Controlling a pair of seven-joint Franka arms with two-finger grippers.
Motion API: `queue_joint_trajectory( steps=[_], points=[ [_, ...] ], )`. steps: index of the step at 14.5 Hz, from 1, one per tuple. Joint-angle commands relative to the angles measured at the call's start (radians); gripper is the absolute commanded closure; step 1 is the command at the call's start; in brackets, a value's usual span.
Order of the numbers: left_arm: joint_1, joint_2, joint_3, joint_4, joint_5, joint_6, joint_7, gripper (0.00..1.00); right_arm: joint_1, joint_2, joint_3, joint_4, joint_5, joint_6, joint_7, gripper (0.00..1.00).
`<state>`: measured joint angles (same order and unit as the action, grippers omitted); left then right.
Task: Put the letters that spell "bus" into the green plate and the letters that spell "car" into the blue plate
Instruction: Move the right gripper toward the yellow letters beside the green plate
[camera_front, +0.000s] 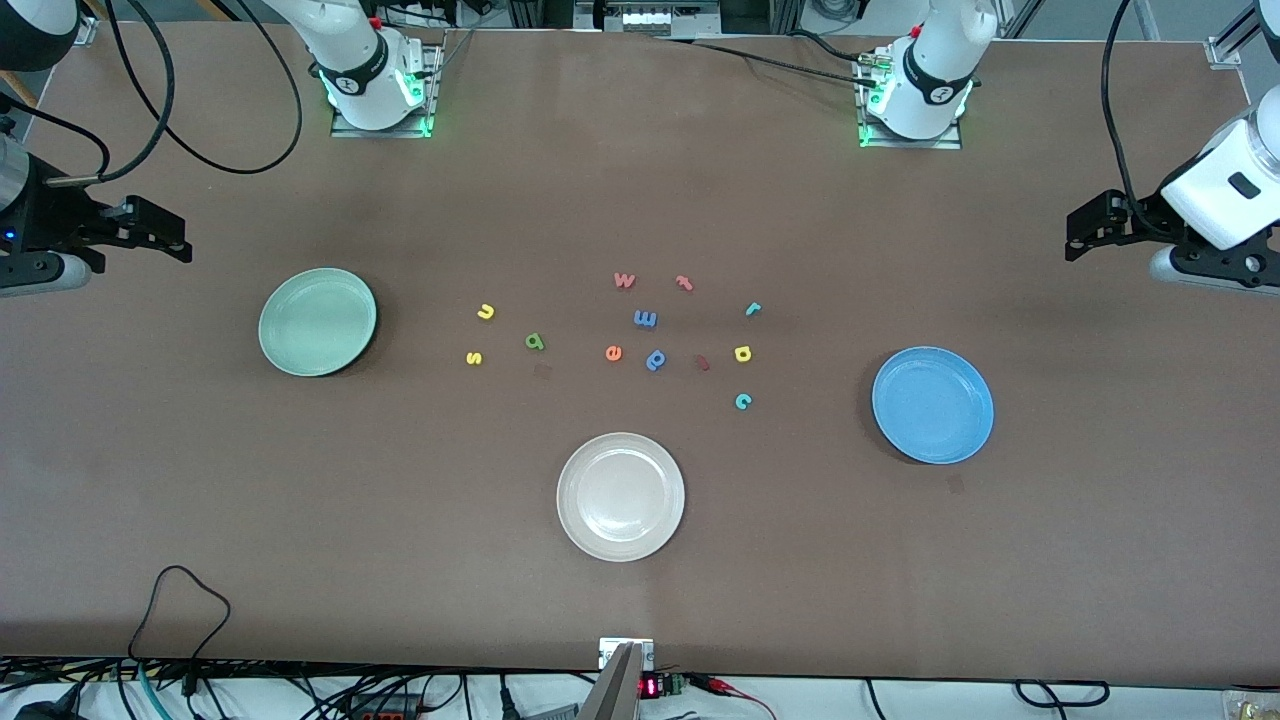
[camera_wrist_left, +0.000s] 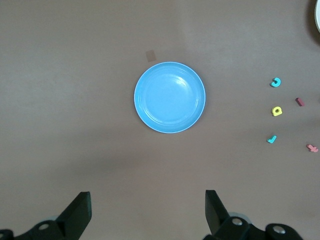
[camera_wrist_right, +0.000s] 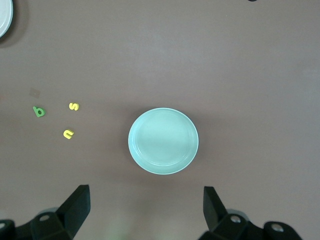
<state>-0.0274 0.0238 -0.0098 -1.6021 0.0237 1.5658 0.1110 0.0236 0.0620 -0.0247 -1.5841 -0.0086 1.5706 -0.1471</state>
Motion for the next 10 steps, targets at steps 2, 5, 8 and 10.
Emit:
queue_joint_trajectory(
  steps=[2, 5, 8, 10],
  points=[
    [0.006, 0.012, 0.004, 0.025, -0.018, -0.023, 0.030, 0.00, 0.002, -0.001, 0.005, 0.009, -0.007, -0.008, 0.014, 0.00],
    [0.007, 0.012, 0.004, 0.025, -0.019, -0.024, 0.030, 0.00, 0.004, -0.001, 0.008, 0.010, -0.004, -0.009, 0.014, 0.00],
    [0.006, 0.012, 0.002, 0.027, -0.019, -0.024, 0.029, 0.00, 0.010, 0.012, 0.012, 0.007, -0.004, -0.015, 0.012, 0.00],
    [0.007, 0.012, 0.002, 0.025, -0.019, -0.024, 0.030, 0.00, 0.030, 0.028, 0.014, 0.006, -0.010, -0.023, 0.011, 0.00]
  ],
)
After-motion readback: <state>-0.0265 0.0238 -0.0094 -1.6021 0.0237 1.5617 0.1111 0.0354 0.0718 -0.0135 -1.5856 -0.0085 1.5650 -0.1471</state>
